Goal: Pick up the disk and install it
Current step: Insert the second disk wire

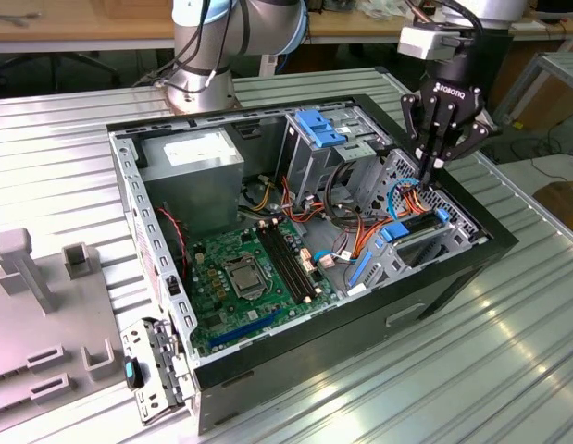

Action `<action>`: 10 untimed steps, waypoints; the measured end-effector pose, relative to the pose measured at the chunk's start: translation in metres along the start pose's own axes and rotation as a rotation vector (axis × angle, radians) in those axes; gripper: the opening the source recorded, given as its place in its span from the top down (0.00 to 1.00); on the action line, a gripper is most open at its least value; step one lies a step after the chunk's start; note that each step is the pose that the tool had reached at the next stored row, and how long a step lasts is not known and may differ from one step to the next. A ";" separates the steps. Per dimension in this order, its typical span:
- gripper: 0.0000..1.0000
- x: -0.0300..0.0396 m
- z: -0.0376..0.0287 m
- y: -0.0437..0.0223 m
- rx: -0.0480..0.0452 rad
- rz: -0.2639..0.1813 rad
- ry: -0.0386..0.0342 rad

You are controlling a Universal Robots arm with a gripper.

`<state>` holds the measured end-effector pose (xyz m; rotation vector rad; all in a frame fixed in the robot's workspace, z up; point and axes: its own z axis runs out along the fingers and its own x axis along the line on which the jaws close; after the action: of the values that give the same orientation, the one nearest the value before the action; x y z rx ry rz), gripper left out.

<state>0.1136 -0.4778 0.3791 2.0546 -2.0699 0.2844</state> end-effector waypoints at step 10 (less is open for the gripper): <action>0.84 -0.0006 0.0022 0.0000 0.0000 0.000 0.0093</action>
<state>0.1135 -0.4778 0.3768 2.0493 -2.0647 0.2935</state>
